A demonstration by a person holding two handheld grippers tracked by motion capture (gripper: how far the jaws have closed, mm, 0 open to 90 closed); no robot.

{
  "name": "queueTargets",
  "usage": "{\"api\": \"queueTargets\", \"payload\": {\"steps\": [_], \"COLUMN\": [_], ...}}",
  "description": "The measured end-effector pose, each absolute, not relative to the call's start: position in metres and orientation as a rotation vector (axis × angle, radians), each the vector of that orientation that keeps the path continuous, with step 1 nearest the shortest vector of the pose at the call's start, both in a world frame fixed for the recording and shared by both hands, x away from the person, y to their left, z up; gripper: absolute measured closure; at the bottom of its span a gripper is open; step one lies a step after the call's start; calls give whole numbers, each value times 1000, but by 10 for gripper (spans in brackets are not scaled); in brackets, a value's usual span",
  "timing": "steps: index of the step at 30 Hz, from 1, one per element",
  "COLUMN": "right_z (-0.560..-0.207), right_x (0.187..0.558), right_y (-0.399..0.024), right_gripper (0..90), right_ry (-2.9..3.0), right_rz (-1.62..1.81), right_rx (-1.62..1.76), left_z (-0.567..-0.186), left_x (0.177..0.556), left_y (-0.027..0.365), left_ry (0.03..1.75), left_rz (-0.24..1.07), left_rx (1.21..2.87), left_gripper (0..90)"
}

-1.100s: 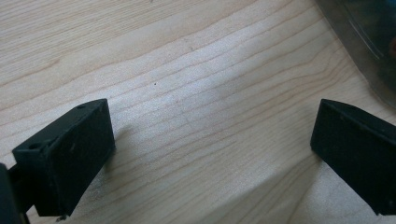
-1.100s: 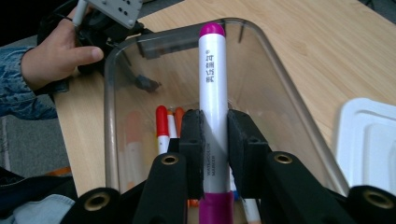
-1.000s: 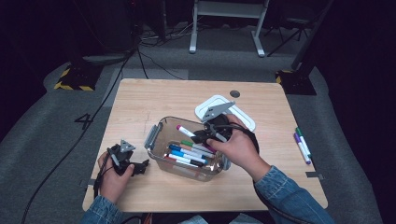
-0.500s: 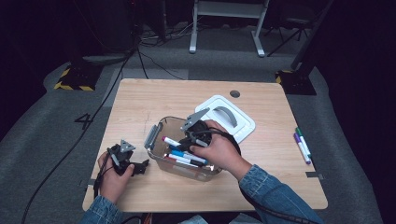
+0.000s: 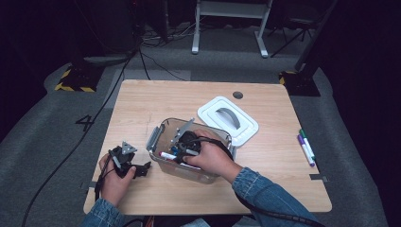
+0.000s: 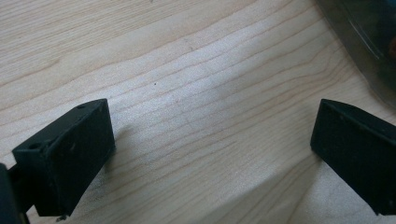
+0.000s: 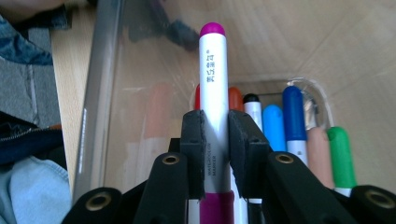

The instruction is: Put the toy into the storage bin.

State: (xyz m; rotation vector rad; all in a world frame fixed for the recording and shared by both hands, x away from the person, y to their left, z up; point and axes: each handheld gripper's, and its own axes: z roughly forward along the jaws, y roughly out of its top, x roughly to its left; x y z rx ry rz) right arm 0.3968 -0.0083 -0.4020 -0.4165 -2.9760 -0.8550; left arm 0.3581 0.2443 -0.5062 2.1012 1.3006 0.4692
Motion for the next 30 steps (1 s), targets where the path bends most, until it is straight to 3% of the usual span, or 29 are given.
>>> {"api": "queueTargets", "payload": {"steps": [13,18,20,30], "right_z": [-418,-421,-416,-372], "right_x": [401,408,414,414], "right_y": [0,-5,-11,-29], "right_gripper": [769,614,581,584], "right_ry": [-2968,-2922,-2917,-2957], "right_rz": [-674,-684,-784,-1149], "right_rx": [-425,-522,-564,-620], "left_z": [-506,-506,-506,-506], "left_x": [358,358,358,358], "left_y": [244,244,244,244], "left_ry": [1300,1301,1301,1300], "left_rz": [470,469,469,469], "left_rx": [2101,2101,2101,2101], "left_gripper": [1,1,1,1]}}
